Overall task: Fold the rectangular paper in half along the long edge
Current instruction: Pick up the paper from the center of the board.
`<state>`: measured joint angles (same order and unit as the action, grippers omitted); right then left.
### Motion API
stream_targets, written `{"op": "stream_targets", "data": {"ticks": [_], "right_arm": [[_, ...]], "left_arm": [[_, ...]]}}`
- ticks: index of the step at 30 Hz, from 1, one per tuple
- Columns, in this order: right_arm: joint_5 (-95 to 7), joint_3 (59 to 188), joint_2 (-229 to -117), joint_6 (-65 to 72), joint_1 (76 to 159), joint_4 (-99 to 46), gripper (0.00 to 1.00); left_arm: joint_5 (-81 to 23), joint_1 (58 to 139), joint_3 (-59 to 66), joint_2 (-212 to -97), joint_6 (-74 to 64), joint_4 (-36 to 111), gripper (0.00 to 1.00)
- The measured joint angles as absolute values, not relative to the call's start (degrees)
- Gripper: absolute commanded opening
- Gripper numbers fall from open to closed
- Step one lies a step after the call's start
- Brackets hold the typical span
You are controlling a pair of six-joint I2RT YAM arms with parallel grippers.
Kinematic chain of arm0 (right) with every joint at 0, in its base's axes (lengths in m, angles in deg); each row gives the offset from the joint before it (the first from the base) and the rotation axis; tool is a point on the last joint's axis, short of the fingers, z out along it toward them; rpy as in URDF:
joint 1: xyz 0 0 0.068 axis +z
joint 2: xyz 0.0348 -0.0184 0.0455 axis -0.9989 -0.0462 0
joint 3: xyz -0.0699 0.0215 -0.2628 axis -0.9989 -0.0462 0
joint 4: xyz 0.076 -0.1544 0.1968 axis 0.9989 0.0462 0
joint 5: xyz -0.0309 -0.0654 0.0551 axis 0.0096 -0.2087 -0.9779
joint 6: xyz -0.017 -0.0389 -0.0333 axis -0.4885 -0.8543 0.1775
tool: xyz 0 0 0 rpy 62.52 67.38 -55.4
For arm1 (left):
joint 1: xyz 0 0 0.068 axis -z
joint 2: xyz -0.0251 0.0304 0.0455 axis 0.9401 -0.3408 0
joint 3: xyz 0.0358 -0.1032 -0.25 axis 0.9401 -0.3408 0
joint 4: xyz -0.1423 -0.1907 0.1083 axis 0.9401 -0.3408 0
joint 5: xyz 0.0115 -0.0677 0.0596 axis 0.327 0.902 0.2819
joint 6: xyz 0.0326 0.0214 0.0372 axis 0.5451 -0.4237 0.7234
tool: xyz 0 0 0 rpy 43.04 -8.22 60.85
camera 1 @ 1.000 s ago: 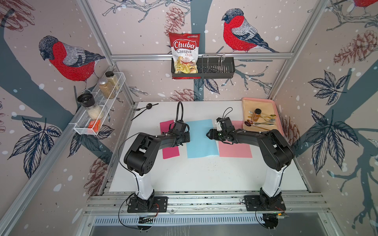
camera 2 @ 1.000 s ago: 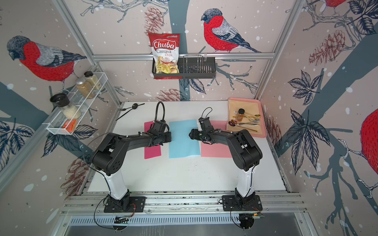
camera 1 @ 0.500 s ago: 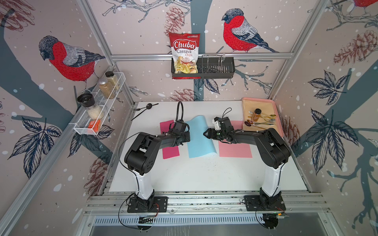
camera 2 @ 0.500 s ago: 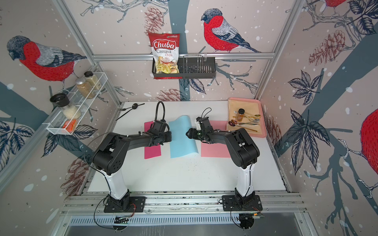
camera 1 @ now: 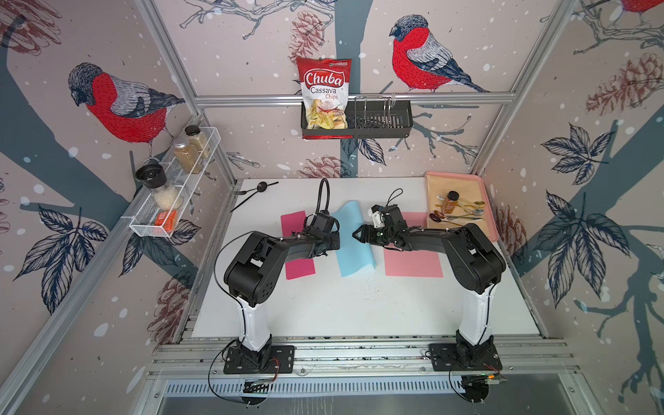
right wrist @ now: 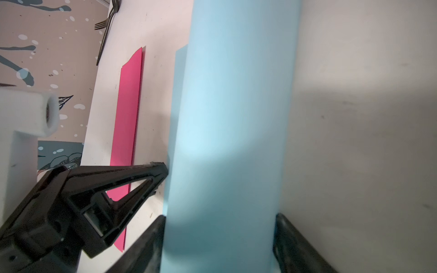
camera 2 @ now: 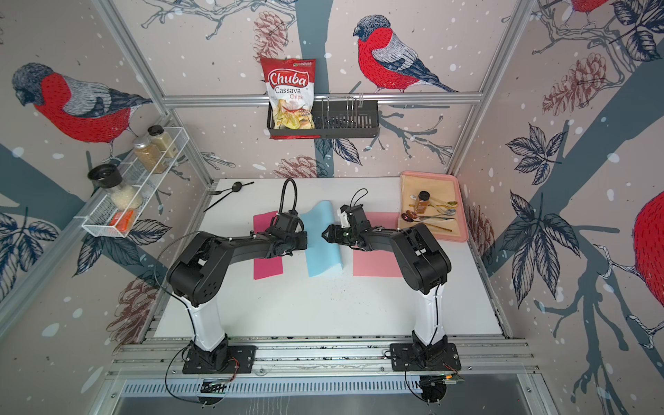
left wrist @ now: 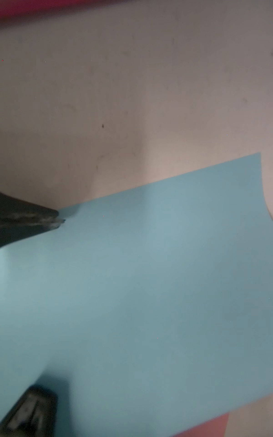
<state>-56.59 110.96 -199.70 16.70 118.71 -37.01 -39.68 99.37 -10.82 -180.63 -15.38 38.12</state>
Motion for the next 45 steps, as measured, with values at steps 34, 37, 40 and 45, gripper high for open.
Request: {"op": "stream_targets", "data": {"ticks": [34,37,40,45], "right_arm": [[-60.74,108.31,-199.09,19.07,120.3,-38.76,0.56],[-60.94,108.2,-199.11,19.26,120.37,-38.47,0.47],[-61.48,108.03,-199.24,19.52,120.41,-38.06,0.41],[-62.33,107.5,-199.29,20.6,120.41,-37.86,0.33]], "left_arm": [[-39.09,102.15,-7.24,-182.95,-17.41,36.96,0.0],[-39.04,102.24,-7.09,-182.95,-17.41,36.74,0.0],[-38.74,102.28,-7.0,-182.9,-17.43,36.48,0.0],[-37.82,102.67,-6.95,-182.01,-17.5,34.27,0.0]]}}
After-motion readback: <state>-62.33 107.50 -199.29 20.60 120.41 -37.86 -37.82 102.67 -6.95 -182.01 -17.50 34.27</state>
